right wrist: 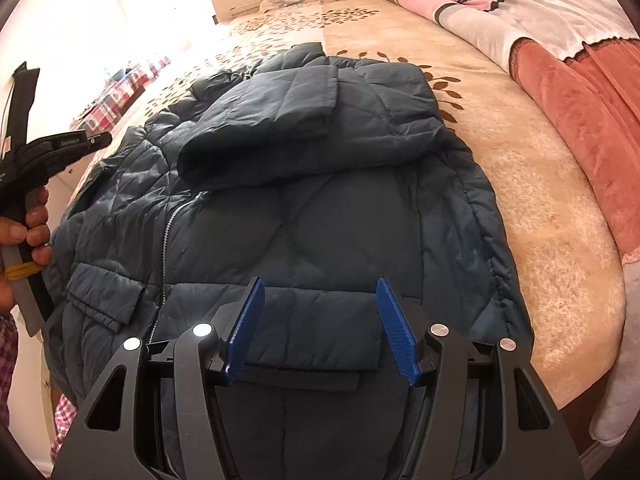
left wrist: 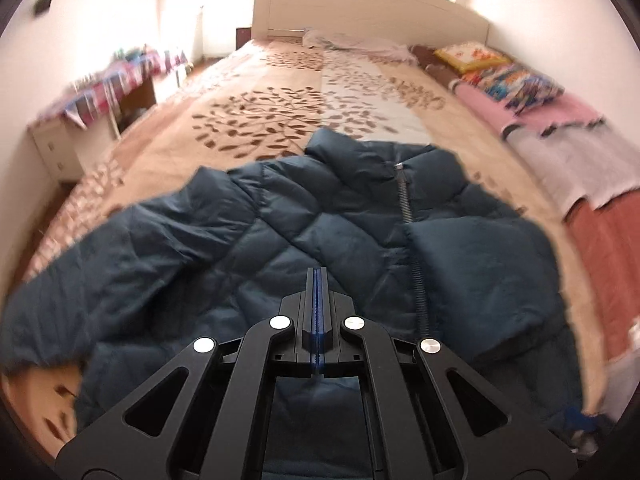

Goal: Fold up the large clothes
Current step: 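Grasp the other jacket sleeve with the left tool, then fold the held sleeve over the jacket front with the left tool and release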

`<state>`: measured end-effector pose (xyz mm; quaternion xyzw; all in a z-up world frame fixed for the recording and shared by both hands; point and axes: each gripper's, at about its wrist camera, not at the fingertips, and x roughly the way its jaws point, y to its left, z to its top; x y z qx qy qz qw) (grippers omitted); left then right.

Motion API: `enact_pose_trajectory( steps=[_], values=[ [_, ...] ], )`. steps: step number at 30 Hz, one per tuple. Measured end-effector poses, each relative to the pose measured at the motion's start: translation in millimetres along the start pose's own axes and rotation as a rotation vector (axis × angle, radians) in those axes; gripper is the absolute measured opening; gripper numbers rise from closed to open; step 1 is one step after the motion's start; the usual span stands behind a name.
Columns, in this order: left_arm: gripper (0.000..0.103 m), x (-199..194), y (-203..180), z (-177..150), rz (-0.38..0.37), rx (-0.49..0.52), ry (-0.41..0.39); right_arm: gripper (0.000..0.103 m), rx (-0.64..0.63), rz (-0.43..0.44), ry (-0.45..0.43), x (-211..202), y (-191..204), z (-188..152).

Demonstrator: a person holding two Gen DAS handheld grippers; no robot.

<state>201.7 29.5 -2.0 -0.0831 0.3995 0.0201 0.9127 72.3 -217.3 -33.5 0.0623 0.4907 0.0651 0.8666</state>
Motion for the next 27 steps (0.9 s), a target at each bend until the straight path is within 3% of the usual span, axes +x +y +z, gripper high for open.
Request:
enact_pose_trajectory(
  steps=[2, 4, 6, 10, 19, 20, 22, 27],
  values=[
    [0.009, -6, -21, -2, -0.068, 0.059, 0.005, 0.059, 0.006, -0.001, 0.006, 2, -2, 0],
    [0.055, -14, -60, -6, -0.152, 0.186, 0.002, 0.059, 0.025, 0.0, 0.015, 5, -5, -1],
    [0.066, -20, -94, -11, -0.209, 0.3, -0.015, 0.059, 0.048, 0.008, 0.025, 6, -11, -1],
    [0.067, -14, -163, -30, -0.261, 0.556, -0.008, 0.059, 0.063, 0.009, 0.015, 3, -19, -2],
    [0.065, 33, -212, -52, -0.149, 0.778, 0.074, 0.059, 0.107, 0.032, 0.01, 3, -37, -1],
    [0.058, 37, -214, -54, -0.122, 0.79, 0.069, 0.059, 0.11, 0.033, 0.011, 3, -38, -1],
    [0.019, 42, -211, -53, -0.094, 0.792, 0.065, 0.059, 0.116, 0.035, 0.012, 4, -40, -2],
    [0.01, 31, -177, -24, -0.073, 0.588, 0.018, 0.059, 0.114, 0.03, 0.01, 4, -42, -2]
  ],
)
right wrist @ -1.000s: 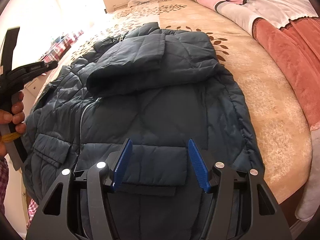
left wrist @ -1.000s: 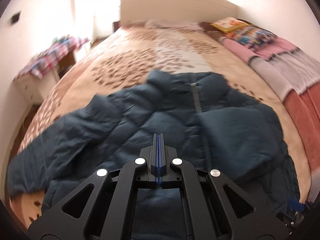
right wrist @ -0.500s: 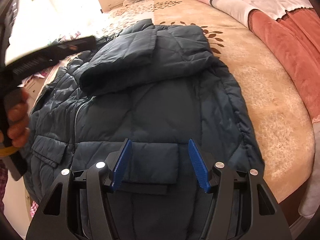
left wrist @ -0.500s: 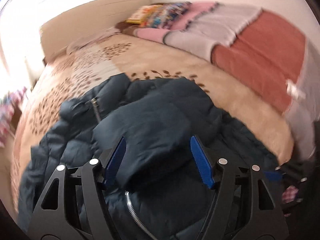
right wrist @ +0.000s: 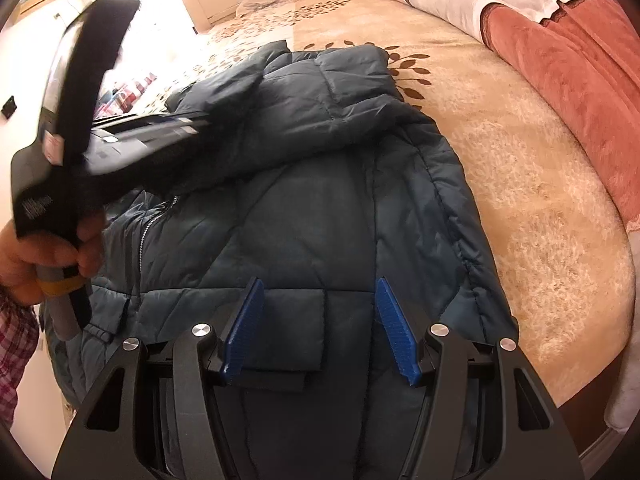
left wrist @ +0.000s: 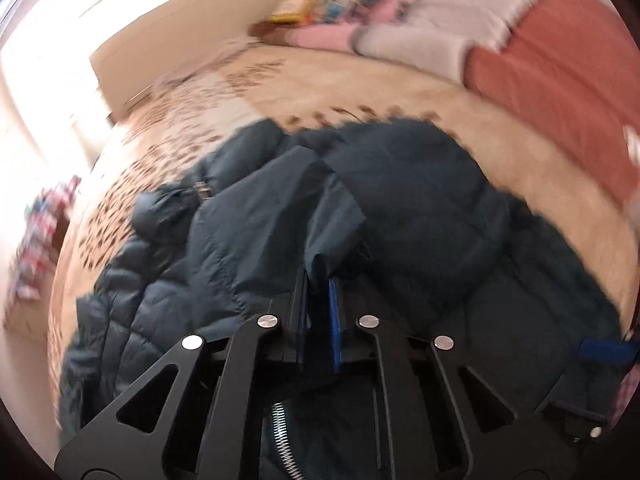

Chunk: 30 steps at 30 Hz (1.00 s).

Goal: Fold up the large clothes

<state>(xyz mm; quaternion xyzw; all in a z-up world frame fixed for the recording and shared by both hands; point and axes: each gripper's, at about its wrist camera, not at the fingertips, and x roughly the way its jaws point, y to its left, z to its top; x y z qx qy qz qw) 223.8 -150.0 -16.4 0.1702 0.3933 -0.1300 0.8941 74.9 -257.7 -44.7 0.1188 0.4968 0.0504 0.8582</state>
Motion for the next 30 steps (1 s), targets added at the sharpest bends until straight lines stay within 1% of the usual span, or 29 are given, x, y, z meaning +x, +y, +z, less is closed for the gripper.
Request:
enact_pose_trajectory(
  steps=[3, 6, 8, 9, 12, 15, 18, 23, 24, 26, 27, 28, 30],
  values=[
    [0.009, -20, 37, -4, 0.022, -0.131, -0.046, 0.059, -0.002, -0.004, -0.002, -1, 0, 0],
    [0.009, -34, 80, -19, 0.032, -0.271, -0.066, 0.059, -0.007, -0.004, 0.002, 0, 4, 0],
    [0.009, -38, 107, -33, 0.047, -0.343, -0.061, 0.059, -0.017, -0.005, 0.006, 1, 8, 0],
    [0.009, -37, 116, -39, 0.054, -0.363, -0.056, 0.059, -0.023, -0.006, 0.009, 3, 10, 0],
    [0.009, -32, 149, -63, 0.071, -0.458, -0.021, 0.059, -0.038, -0.014, 0.017, 5, 18, 0],
    [0.009, -23, 172, -85, 0.054, -0.56, 0.015, 0.059, -0.071, -0.048, 0.025, 7, 30, 3],
    [0.01, -12, 182, -102, 0.038, -0.613, 0.044, 0.059, -0.106, -0.078, 0.013, 7, 40, 8],
    [0.015, 1, 178, -117, 0.051, -0.624, 0.083, 0.06, -0.149, -0.084, 0.006, 7, 55, 11],
    [0.019, 2, 178, -119, 0.059, -0.626, 0.088, 0.06, -0.155, -0.087, 0.007, 7, 57, 11],
    [0.032, 3, 180, -125, 0.087, -0.636, 0.101, 0.06, -0.162, -0.092, 0.011, 8, 59, 11],
    [0.043, 3, 182, -127, 0.095, -0.641, 0.104, 0.06, -0.163, -0.096, 0.013, 9, 60, 10],
    [0.052, 2, 183, -129, 0.104, -0.648, 0.104, 0.06, -0.162, -0.099, 0.017, 10, 60, 10],
    [0.055, -4, 188, -134, 0.114, -0.66, 0.103, 0.061, -0.158, -0.101, 0.023, 12, 62, 9]
  ],
)
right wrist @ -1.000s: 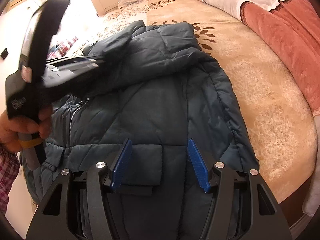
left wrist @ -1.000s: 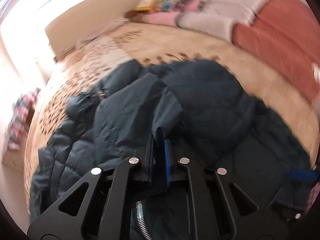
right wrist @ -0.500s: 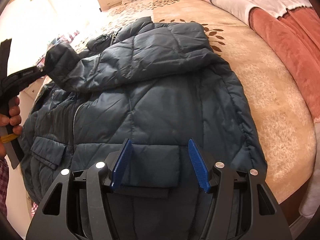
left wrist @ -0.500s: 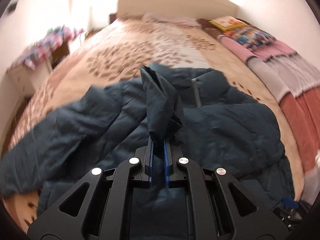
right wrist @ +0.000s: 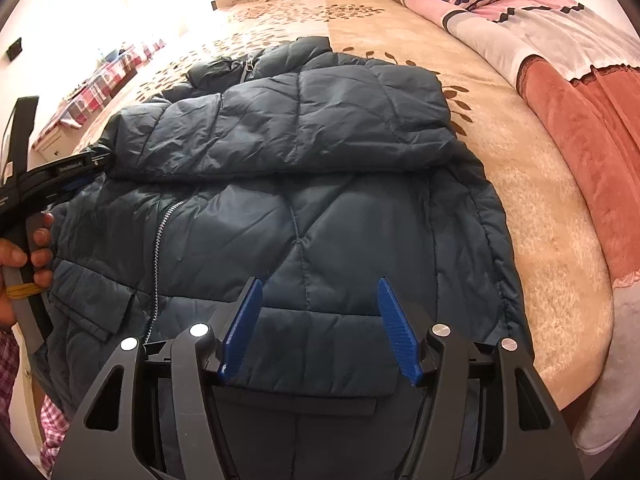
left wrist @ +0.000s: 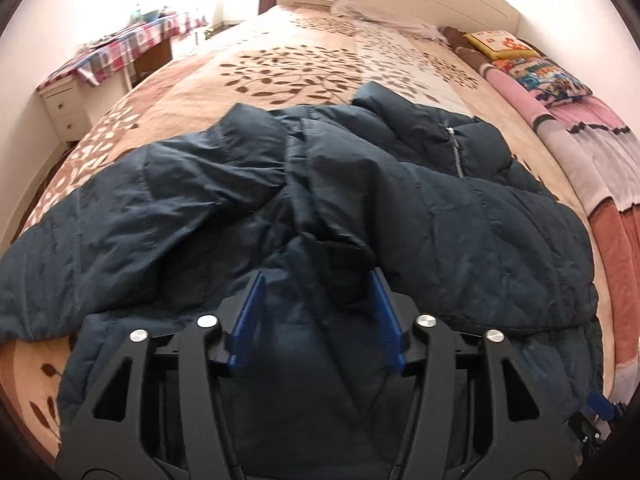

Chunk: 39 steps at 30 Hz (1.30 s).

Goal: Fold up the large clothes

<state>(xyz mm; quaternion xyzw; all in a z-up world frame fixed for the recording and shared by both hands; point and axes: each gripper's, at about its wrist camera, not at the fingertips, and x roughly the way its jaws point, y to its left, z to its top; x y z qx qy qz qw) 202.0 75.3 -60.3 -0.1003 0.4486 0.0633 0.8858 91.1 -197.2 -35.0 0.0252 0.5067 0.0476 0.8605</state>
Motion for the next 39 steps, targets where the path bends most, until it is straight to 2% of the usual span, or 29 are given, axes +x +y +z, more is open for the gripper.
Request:
enact_pose_trajectory(
  steps=[5, 11, 19, 24, 31, 35, 39],
  values=[
    [0.06, -10, 16, -6, 0.006, -0.021, 0.01, 0.062, -0.004, -0.02, -0.003, 0, 6, 0],
    [0.061, -42, 30, -25, -0.004, -0.018, -0.009, 0.066, -0.044, -0.057, -0.04, -9, 15, 0],
    [0.062, -83, 43, -62, 0.006, 0.019, -0.033, 0.066, -0.086, -0.013, -0.045, -18, 40, -11],
    [0.062, -101, 72, -80, 0.024, -0.034, -0.03, 0.066, -0.153, 0.035, -0.02, -18, 68, -23],
    [0.067, -110, 146, -92, 0.02, -0.266, -0.014, 0.066, -0.258, 0.077, 0.0, -17, 107, -33],
    [0.067, -105, 197, -95, -0.012, -0.472, -0.012, 0.066, -0.299, 0.095, 0.0, -18, 125, -35],
    [0.068, -91, 254, -103, -0.058, -0.73, -0.011, 0.066, -0.338, 0.098, 0.0, -19, 135, -39]
  ],
)
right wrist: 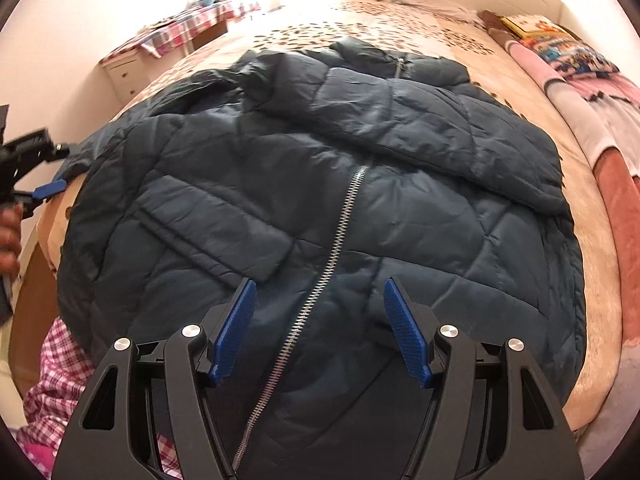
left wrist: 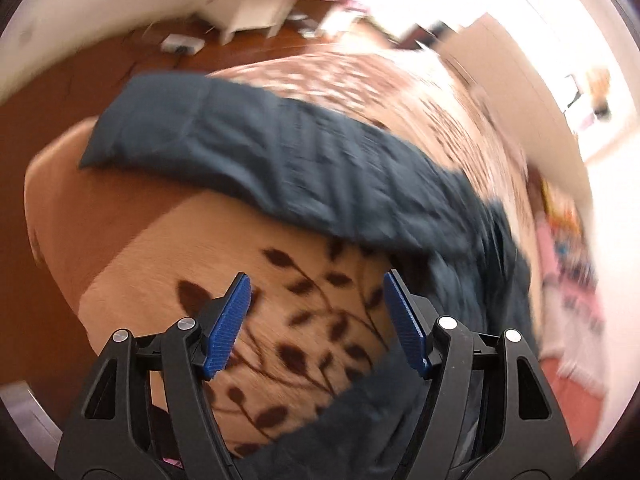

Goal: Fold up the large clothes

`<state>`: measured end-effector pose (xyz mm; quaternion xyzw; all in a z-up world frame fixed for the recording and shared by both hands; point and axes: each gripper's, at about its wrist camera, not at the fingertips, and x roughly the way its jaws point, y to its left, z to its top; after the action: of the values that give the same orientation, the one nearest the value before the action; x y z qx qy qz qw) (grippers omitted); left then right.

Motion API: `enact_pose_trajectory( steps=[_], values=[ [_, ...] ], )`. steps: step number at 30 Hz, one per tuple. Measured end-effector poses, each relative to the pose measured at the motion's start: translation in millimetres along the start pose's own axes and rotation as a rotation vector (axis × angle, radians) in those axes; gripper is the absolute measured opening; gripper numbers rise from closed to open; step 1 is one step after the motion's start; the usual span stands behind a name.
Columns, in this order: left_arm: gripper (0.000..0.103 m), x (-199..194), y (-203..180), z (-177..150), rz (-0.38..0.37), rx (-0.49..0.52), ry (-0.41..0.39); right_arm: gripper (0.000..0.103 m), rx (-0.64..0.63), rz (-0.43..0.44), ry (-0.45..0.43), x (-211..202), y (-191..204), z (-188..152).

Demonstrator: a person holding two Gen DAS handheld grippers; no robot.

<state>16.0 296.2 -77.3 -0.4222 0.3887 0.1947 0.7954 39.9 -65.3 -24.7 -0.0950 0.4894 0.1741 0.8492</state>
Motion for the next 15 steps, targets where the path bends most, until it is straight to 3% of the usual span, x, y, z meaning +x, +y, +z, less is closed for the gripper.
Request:
enact_pose_trajectory(
  steps=[4, 8, 11, 15],
  values=[
    [0.069, 22, 40, 21, -0.058, -0.236, 0.039, 0.066, -0.011, -0.005, 0.014, 3, 5, 0],
    [0.069, 38, 58, 32, -0.087, -0.369, 0.028, 0.066, -0.011, -0.002, 0.021, 2, 7, 0],
    [0.07, 47, 61, 40, -0.101, -0.419, 0.015, 0.066, -0.02, -0.008, 0.026, 3, 8, 0],
    [0.07, 54, 51, 48, -0.072, -0.389, -0.025, 0.066, -0.054, -0.014, 0.008, 5, 14, 13]
  ],
)
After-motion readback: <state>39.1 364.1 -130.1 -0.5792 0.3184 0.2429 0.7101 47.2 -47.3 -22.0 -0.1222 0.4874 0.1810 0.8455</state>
